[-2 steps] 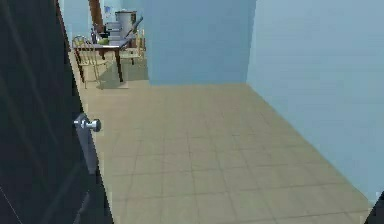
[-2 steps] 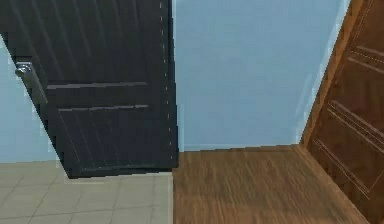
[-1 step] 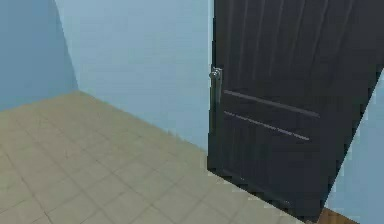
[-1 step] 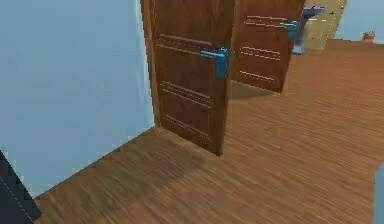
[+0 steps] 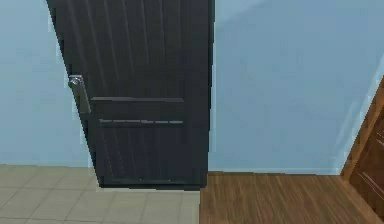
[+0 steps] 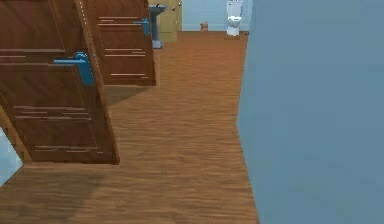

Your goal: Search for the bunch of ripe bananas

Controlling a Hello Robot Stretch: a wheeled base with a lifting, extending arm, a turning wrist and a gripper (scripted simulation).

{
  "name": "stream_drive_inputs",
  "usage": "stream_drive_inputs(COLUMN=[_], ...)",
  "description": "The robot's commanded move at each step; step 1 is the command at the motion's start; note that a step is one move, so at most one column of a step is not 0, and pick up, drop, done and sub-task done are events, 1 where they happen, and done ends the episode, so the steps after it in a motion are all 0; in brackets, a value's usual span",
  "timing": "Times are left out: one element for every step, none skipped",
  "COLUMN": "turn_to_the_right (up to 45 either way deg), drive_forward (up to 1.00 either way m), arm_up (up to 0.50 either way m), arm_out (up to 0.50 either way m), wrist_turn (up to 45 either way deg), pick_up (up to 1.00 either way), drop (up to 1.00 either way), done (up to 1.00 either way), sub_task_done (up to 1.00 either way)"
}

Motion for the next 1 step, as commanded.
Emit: stream_drive_inputs(turn_to_the_right=[0.0], drive_forward=[0.2], arm_up=[0.0], arm_out=[0.0], wrist_turn=[0.0], pick_up=[0.0], drop=[0.0], done=[0.0], sub_task_done=[0.0])
